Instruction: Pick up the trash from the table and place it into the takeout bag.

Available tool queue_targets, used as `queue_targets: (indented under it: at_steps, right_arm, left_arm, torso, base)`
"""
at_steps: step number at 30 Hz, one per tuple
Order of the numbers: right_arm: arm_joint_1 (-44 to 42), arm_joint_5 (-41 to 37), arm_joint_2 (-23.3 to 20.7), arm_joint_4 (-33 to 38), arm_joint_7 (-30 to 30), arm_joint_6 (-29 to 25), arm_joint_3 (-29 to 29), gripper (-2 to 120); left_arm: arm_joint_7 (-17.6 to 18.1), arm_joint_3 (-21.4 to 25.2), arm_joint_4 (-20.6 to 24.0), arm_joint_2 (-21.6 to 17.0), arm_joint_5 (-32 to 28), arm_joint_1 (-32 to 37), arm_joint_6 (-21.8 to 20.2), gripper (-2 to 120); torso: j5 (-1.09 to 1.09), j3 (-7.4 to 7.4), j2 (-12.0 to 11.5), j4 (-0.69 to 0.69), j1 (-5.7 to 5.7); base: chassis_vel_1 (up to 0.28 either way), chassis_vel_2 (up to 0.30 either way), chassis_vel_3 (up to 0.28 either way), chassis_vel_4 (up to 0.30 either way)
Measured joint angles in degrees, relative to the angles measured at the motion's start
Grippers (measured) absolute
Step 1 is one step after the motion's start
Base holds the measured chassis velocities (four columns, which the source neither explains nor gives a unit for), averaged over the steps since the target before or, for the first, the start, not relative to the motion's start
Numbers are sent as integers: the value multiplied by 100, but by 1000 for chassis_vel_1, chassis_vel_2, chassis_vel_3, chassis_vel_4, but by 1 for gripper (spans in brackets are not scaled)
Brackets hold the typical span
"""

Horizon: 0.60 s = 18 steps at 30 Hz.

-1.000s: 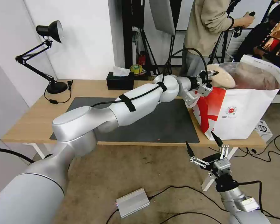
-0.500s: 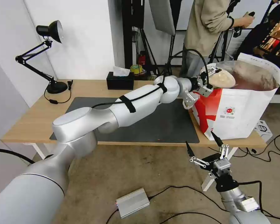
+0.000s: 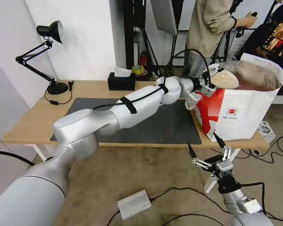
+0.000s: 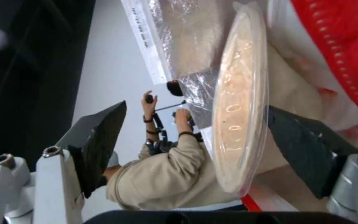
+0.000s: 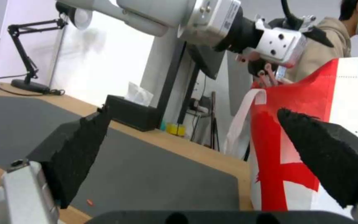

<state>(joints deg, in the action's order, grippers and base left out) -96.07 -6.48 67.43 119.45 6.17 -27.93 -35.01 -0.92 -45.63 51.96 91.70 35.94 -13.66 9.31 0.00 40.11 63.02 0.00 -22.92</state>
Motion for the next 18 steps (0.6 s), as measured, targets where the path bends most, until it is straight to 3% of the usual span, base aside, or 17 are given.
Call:
queue_targets:
  at_steps: [18]
  right_arm:
    - [0, 0, 0, 0, 0, 0, 0, 100]
  left_arm:
    - [52, 422, 185, -14, 149, -63, 48, 92]
  torso:
    - [0, 0, 0, 0, 0]
  base:
    - [0, 0, 0, 0]
